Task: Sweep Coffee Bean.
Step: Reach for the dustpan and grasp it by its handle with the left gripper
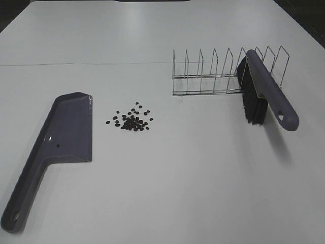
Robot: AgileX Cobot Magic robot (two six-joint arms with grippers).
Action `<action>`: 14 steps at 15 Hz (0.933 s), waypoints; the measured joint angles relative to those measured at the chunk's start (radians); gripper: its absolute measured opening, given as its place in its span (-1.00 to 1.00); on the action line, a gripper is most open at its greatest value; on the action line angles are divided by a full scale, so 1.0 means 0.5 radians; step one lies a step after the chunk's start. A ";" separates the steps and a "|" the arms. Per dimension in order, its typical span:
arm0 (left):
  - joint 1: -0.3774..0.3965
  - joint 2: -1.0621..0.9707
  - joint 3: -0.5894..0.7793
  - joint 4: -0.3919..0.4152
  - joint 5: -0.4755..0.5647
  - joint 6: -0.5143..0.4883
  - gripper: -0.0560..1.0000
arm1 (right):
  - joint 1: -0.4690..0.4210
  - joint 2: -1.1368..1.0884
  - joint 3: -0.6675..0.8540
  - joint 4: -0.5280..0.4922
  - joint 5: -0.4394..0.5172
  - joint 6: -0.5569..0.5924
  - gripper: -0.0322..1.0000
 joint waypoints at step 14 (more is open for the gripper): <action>0.000 0.736 0.000 0.000 -0.002 0.000 0.49 | 0.000 0.000 0.000 0.000 0.000 0.000 0.52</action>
